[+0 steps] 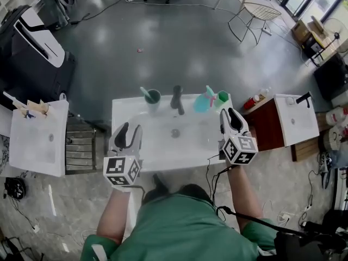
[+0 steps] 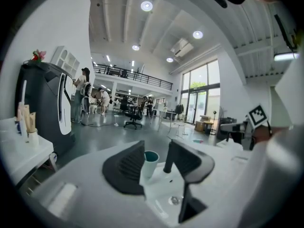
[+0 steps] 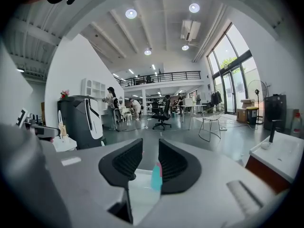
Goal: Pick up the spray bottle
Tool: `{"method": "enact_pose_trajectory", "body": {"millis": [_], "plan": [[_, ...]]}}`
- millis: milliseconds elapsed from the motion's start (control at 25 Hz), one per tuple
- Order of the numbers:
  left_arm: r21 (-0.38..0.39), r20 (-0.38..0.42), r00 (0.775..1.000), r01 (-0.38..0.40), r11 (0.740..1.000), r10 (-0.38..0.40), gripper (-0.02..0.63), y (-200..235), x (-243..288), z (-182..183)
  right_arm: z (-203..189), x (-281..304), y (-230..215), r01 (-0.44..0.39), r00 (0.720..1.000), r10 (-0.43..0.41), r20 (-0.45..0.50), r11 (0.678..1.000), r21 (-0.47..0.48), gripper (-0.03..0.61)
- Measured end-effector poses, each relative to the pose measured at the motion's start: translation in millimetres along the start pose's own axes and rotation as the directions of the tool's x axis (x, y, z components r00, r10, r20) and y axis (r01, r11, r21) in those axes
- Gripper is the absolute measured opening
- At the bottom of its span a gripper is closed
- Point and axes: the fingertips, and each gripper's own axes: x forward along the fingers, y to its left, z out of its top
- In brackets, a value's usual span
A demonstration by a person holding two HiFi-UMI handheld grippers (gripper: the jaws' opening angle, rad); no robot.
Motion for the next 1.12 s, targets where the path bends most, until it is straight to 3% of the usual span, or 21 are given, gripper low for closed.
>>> {"method": "enact_pose_trajectory", "body": {"millis": [200,600,1120], "plan": [[-0.002,-0.040,0.999,0.024,1.000,-0.024,0.176,7,24,-9,-15,32,-5,0.004,0.999,-0.004,-0.042,1.000,0.010,0.098],[-0.022,-0.119,0.993,-0.012,1.000,0.009,0.173,3,59,-37,-51,89,-32,-0.034,0.992,0.041,-0.122,0.997,0.065,0.122],[-0.046,-0.180,0.982,-0.057,0.997,0.048,0.170,12,76,-62,-77,143,-43,-0.050,0.981,0.058,-0.186,0.998,0.048,0.129]]}}
